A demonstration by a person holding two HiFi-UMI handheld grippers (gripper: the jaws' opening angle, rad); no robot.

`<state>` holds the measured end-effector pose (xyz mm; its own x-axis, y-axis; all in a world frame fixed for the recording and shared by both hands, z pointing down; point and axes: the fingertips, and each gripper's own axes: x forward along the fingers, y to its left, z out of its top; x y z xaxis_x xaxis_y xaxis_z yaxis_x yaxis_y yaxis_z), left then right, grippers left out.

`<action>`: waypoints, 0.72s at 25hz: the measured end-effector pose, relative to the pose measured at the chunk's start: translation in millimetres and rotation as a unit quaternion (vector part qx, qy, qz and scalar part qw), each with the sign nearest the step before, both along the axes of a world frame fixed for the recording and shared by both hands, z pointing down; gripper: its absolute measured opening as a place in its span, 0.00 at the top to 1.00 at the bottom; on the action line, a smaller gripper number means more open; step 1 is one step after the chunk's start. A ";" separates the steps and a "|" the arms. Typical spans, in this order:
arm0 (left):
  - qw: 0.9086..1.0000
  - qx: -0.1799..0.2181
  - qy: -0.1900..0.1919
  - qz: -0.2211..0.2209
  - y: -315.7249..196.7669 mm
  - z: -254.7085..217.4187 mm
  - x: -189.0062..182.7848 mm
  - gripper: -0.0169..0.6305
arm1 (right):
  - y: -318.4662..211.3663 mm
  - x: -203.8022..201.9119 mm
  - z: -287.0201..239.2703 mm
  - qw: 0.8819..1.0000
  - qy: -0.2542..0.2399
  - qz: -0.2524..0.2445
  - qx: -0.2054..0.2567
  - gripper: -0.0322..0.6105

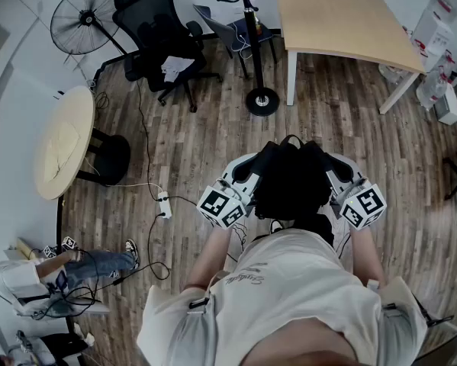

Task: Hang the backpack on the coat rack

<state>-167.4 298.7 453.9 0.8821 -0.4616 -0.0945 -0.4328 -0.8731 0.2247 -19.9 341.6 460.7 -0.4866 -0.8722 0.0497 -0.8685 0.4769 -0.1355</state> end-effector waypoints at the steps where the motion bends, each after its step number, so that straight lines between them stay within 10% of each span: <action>1: 1.000 0.000 0.001 -0.001 0.0 0.1 -1.4 0.91 | -0.4 -0.4 1.8 1.000 0.000 0.000 -0.001 0.91; 18: 1.000 -0.014 -0.005 -0.010 -47.8 11.4 6.4 0.91 | -47.2 10.0 16.3 1.000 -0.007 -0.010 -0.020 0.91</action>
